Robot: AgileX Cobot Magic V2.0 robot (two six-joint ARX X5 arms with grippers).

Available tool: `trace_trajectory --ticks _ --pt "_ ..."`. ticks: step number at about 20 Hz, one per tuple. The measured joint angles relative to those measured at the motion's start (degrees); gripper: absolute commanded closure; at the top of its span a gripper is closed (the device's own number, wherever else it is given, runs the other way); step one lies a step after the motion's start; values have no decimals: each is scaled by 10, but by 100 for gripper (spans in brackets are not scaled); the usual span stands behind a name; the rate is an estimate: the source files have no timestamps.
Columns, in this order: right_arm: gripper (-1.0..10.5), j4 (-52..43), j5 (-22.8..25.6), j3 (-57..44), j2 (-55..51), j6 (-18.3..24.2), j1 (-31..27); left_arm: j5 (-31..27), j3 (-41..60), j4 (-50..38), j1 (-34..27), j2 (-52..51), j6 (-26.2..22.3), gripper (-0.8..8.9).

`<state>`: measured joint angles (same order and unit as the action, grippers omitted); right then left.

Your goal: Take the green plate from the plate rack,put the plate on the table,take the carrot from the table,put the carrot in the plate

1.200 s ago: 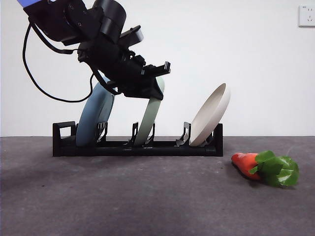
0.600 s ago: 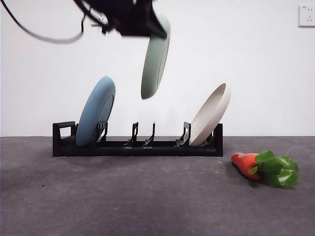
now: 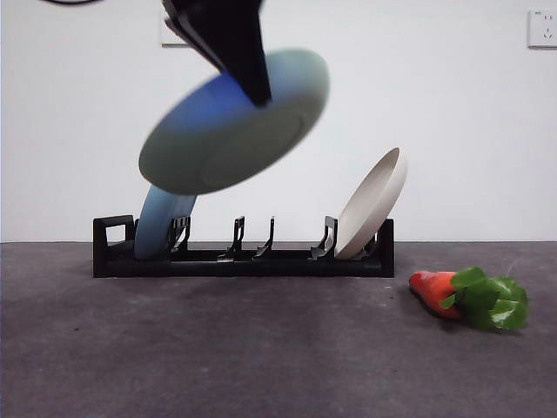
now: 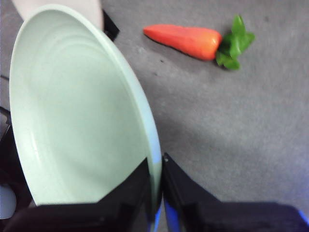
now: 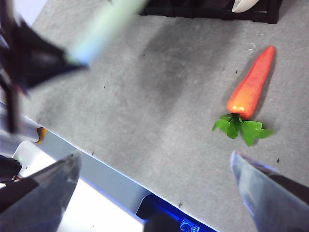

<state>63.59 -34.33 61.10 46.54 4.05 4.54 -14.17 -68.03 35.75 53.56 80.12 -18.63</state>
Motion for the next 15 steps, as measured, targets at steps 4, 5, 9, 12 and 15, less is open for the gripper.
trace_trajectory --ticks 4,5,9,12,15 --pt "320 0 0 0 0 -1 0 -49 115 -56 34 0 2 819" --pt "320 0 0 0 0 -2 0 -51 144 -79 37 0 2 819" --pt "320 0 0 0 0 -4 0 -52 217 -169 52 14 -21 819" --pt "320 0 0 0 2 -4 0 -61 223 -198 55 58 -55 819" --pt "320 0 0 0 6 -7 0 -67 223 -224 59 104 -84 820"
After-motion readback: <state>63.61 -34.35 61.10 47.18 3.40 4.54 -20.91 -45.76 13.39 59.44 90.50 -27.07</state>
